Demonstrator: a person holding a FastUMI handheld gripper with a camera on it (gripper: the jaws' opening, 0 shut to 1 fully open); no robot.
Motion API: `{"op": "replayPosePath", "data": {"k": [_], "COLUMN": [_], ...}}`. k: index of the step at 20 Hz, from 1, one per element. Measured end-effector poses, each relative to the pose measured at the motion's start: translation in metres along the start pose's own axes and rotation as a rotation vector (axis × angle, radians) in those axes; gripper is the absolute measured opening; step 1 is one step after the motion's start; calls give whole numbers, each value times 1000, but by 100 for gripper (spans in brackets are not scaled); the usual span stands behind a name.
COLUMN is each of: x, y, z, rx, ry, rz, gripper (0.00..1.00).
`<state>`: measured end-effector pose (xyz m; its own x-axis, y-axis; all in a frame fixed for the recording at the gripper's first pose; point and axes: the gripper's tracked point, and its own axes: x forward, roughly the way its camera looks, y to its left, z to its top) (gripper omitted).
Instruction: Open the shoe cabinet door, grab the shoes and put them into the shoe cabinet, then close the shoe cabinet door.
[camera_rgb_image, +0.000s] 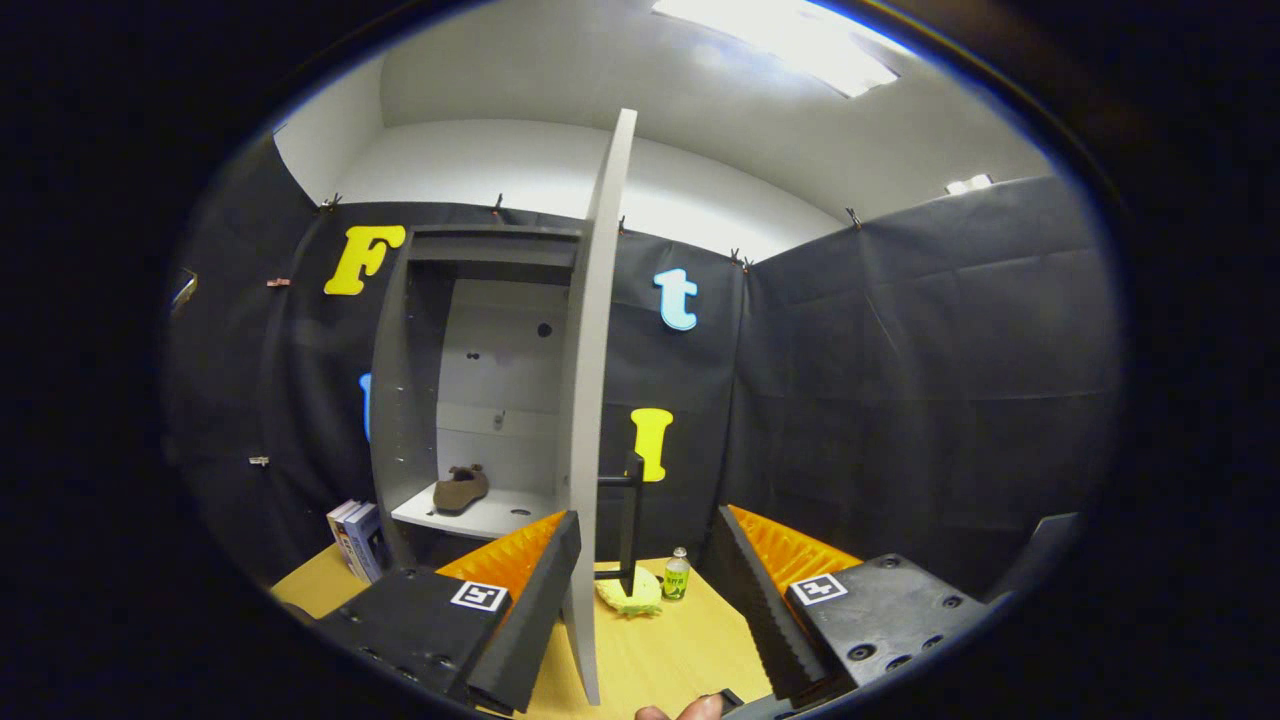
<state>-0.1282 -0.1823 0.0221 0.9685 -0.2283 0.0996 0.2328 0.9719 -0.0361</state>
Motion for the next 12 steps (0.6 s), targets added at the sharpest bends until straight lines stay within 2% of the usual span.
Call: {"op": "replayPosePath", "data": {"k": [2,6,10,12], "x": [-7,-20,-11,-1], "y": [30,110,172,195], "z": [-3,-30,-95,-134], "rx": [15,118,110,115], "ry": [17,99,251,338], "rz": [67,232,360,393], "gripper": [92,95,97,97]}}
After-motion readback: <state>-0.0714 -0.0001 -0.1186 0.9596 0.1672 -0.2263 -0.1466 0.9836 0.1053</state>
